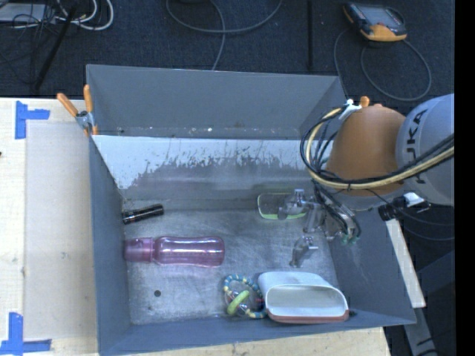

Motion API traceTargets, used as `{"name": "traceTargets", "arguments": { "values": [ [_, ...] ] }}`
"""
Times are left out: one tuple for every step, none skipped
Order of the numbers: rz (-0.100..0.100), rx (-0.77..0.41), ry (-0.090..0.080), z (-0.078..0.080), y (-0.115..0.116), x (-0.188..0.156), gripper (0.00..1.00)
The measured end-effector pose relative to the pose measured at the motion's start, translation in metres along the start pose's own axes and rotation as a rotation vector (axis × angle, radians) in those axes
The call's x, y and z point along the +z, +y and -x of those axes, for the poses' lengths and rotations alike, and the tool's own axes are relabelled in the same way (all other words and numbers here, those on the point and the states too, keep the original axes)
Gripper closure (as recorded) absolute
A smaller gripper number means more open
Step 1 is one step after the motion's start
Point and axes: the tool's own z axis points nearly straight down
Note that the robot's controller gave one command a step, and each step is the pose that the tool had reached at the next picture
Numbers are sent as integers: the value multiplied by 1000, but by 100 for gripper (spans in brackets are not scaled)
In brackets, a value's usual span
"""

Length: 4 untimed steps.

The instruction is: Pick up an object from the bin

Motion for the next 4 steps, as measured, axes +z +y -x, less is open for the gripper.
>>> {"name": "traceTargets", "arguments": {
  "values": [
    [1, 13, 2, -16, 16, 53, 0],
    [0, -70, 3, -23, 32, 57, 0],
    [2, -105, 1, -46, 54, 33, 0],
    [1, 5, 11, -60, 71, -8, 0]
  ]
}}
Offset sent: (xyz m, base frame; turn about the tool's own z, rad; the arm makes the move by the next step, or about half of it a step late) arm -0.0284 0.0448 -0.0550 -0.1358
